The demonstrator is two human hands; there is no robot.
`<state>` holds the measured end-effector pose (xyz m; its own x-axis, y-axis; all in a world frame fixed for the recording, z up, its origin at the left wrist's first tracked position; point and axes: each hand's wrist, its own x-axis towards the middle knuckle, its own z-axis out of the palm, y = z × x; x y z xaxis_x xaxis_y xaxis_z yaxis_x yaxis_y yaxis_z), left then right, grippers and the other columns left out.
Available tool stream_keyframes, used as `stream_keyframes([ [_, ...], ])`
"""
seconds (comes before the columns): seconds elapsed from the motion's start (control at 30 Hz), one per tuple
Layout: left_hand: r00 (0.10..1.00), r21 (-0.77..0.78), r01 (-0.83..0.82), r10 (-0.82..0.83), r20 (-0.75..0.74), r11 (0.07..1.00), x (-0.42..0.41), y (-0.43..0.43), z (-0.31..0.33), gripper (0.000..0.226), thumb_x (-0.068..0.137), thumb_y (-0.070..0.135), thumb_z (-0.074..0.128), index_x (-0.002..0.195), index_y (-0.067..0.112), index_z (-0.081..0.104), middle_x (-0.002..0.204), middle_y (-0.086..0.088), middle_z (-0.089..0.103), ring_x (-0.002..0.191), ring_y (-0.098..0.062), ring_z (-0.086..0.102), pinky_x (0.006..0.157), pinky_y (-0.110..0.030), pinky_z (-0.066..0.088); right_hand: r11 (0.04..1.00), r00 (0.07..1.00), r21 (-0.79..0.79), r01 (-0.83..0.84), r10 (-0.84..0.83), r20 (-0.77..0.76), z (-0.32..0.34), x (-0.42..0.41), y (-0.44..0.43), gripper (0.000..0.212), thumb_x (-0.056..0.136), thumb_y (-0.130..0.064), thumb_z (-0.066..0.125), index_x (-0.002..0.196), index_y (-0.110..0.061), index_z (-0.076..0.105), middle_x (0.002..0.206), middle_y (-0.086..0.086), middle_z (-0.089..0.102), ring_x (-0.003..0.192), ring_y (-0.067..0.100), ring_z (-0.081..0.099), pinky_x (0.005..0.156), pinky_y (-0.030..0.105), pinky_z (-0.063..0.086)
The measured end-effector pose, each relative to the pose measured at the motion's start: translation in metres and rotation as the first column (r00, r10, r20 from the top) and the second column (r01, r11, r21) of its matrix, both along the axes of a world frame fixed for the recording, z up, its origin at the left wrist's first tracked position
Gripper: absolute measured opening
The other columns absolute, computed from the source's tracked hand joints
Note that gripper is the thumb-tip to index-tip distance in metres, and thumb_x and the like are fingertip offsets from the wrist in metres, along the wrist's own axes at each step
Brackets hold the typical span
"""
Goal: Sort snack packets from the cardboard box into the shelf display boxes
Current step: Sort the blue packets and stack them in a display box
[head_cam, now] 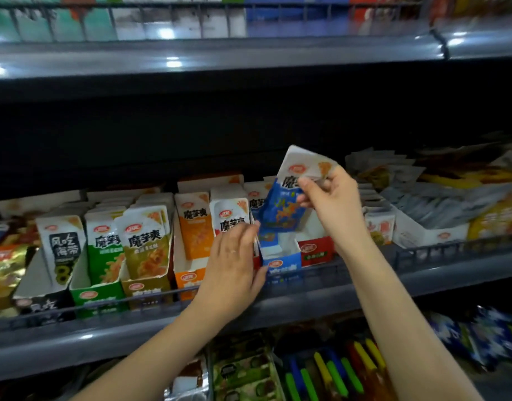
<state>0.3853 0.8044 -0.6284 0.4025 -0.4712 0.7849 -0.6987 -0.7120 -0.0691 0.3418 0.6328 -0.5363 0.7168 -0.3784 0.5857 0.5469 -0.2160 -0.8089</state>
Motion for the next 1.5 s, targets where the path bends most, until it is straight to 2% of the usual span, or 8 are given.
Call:
stream_keyframes([
  [0.1, 0.988, 0.190, -0.069, 0.041, 0.148, 0.979, 0.017, 0.000, -0.018, 0.042, 0.083, 0.032, 0.045, 0.118, 0.012, 0.057, 0.125, -0.012, 0.043, 0.116, -0.027, 0.041, 0.104, -0.043, 0.025, 0.986, 0.990, 0.153, -0.070, 0.050, 0.131, -0.002, 0.027, -0.004, 0.016, 0.092, -0.003, 0.055, 0.093, -0.020, 0.054, 0.076, 0.000, 0.063, 0.055, 0.001, 0.060, 0.056, 0.014, 0.049],
  [0.27, 0.976, 0.226, -0.108, 0.060, 0.209, 0.968, 0.024, -0.004, -0.032, 0.035, 0.082, 0.029, 0.042, 0.113, 0.013, 0.048, 0.119, -0.011, 0.060, 0.113, -0.025, 0.044, 0.101, -0.044, 0.028, 0.963, 0.981, 0.234, -0.136, 0.097, 0.170, -0.014, 0.069, -0.018, 0.013, 0.093, -0.003, 0.054, 0.095, -0.016, 0.052, 0.077, 0.000, 0.061, 0.054, 0.001, 0.060, 0.056, 0.014, 0.049],
  [0.5, 0.981, 0.224, -0.106, 0.065, 0.185, 0.969, 0.026, -0.005, -0.034, 0.032, 0.084, 0.027, 0.042, 0.111, 0.012, 0.053, 0.118, -0.010, 0.059, 0.108, -0.026, 0.047, 0.099, -0.043, 0.031, 0.998, 0.996, -0.022, -0.055, 0.056, 0.062, -0.016, 0.105, -0.016, 0.026, 0.090, -0.004, 0.058, 0.089, -0.029, 0.051, 0.075, -0.007, 0.061, 0.049, 0.000, 0.057, 0.054, 0.018, 0.051],
  [0.63, 0.983, 0.250, -0.089, 0.045, 0.176, 0.964, 0.023, -0.004, -0.032, 0.031, 0.085, 0.025, 0.043, 0.108, 0.011, 0.059, 0.117, -0.010, 0.059, 0.109, -0.024, 0.047, 0.098, -0.041, 0.030, 0.968, 0.996, -0.250, 0.023, -0.043, -0.077, -0.022, 0.118, -0.017, 0.021, 0.088, -0.016, 0.063, 0.082, -0.033, 0.052, 0.075, -0.004, 0.066, 0.061, 0.009, 0.066, 0.070, 0.042, 0.059],
  [0.73, 0.982, 0.265, -0.098, 0.050, 0.182, 0.959, 0.023, -0.005, -0.030, 0.032, 0.085, 0.024, 0.042, 0.108, 0.010, 0.060, 0.117, -0.011, 0.060, 0.108, -0.023, 0.046, 0.098, -0.040, 0.030, 0.951, 0.990, -0.311, 0.001, -0.044, -0.131, -0.028, 0.118, -0.012, 0.016, 0.086, -0.013, 0.065, 0.095, -0.025, 0.058, 0.086, 0.000, 0.069, 0.076, 0.014, 0.069, 0.077, 0.041, 0.058],
  [0.83, 0.982, 0.259, -0.090, 0.042, 0.182, 0.962, 0.024, -0.004, -0.030, 0.033, 0.085, 0.023, 0.042, 0.106, 0.009, 0.063, 0.117, -0.012, 0.061, 0.108, -0.023, 0.046, 0.098, -0.040, 0.030, 0.886, 0.974, -0.459, 0.071, -0.161, -0.159, -0.033, 0.117, -0.009, 0.040, 0.080, -0.015, 0.071, 0.117, -0.011, 0.058, 0.105, 0.011, 0.066, 0.093, 0.021, 0.066, 0.082, 0.037, 0.056],
  [1.2, 0.985, 0.253, -0.078, 0.036, 0.167, 0.964, 0.025, -0.004, -0.032, 0.032, 0.084, 0.023, 0.042, 0.107, 0.009, 0.059, 0.118, -0.011, 0.059, 0.105, -0.023, 0.047, 0.096, -0.040, 0.030, 0.506, 0.837, -0.782, 0.364, -0.546, 0.036, -0.045, 0.117, 0.000, 0.076, 0.077, -0.020, 0.072, 0.141, -0.021, 0.031, 0.101, 0.009, 0.068, 0.091, 0.031, 0.065, 0.075, 0.035, 0.050],
  [1.5, 0.988, 0.262, -0.082, 0.044, 0.146, 0.962, 0.025, -0.004, -0.032, 0.033, 0.084, 0.024, 0.042, 0.108, 0.010, 0.059, 0.119, -0.011, 0.058, 0.103, -0.024, 0.052, 0.095, -0.039, 0.031, 0.455, 0.802, -0.789, 0.413, -0.592, 0.079, -0.049, 0.121, 0.015, 0.067, 0.078, -0.012, 0.071, 0.131, -0.012, 0.030, 0.140, 0.025, 0.032, 0.080, 0.037, 0.064, 0.056, 0.029, 0.035],
])
